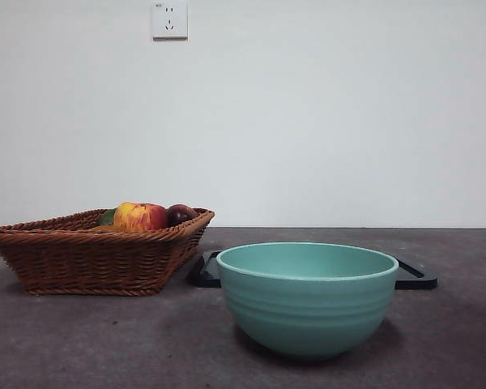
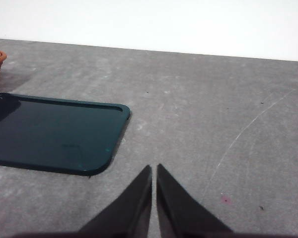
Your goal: Pick up the wifruite, put it on the bowl, pick up the plate, put it on desk
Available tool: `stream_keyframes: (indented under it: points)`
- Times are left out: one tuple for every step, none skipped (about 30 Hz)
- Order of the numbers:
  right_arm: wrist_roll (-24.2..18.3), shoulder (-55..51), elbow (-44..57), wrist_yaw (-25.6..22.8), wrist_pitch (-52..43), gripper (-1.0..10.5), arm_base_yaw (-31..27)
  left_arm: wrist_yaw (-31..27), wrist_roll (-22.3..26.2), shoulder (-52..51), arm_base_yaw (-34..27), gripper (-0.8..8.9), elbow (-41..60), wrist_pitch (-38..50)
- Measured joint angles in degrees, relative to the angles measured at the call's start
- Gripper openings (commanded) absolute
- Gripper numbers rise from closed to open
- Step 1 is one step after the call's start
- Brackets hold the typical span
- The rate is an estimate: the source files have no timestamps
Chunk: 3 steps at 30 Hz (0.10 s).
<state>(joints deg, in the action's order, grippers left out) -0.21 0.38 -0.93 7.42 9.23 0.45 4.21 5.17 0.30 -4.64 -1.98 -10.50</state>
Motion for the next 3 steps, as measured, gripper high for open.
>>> stream_keyframes:
  points:
    - [0.0, 0.0, 0.0, 0.0, 0.0, 0.1, 0.0, 0.0, 0.0, 0.0, 0.0, 0.07, 0.0, 0.0]
    - [0.0, 0.0, 0.0, 0.0, 0.0, 0.1, 0.0, 0.0, 0.0, 0.0, 0.0, 0.07, 0.0, 0.0]
    - [0.0, 0.0, 0.0, 0.0, 0.0, 0.1, 0.0, 0.0, 0.0, 0.0, 0.0, 0.07, 0.0, 0.0]
